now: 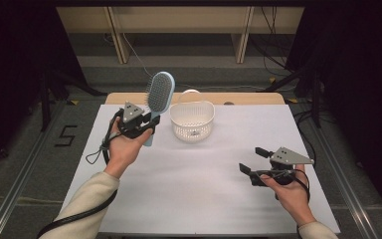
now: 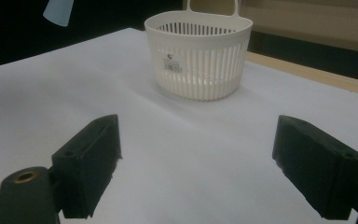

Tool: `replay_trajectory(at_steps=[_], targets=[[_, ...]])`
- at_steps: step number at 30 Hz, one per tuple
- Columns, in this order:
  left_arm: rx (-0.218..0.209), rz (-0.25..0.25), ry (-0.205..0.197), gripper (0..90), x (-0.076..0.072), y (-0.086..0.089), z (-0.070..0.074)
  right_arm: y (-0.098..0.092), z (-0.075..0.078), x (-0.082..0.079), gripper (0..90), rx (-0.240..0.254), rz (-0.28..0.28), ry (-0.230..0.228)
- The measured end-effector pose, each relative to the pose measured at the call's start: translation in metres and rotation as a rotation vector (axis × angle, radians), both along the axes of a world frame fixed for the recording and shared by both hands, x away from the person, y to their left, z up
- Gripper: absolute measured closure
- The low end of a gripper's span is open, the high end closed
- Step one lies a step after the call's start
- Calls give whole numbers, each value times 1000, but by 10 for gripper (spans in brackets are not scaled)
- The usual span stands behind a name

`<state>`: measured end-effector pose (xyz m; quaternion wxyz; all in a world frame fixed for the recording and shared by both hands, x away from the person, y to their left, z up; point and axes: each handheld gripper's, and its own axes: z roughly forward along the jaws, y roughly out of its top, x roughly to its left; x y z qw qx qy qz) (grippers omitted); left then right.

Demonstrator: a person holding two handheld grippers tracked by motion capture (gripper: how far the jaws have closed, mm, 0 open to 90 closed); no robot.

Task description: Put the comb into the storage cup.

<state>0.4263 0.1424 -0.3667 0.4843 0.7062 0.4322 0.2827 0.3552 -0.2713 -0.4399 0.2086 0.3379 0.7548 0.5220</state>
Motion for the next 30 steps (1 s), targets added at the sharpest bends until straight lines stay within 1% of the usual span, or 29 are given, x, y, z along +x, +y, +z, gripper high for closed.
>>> replay_trajectory(at_steps=[3,6,13,30], targets=[[-4,2,-1,697,1,-1,1,0,-1,0,158,2,2,0],[-2,2,-4,696,2,-1,1,0,-2,-1,159,-8,8,5],[-12,12,-18,697,4,0,3,1,-2,-1,158,-1,11,4],[-18,7,-25,696,6,-4,5,2,-2,-3,158,-10,23,4]])
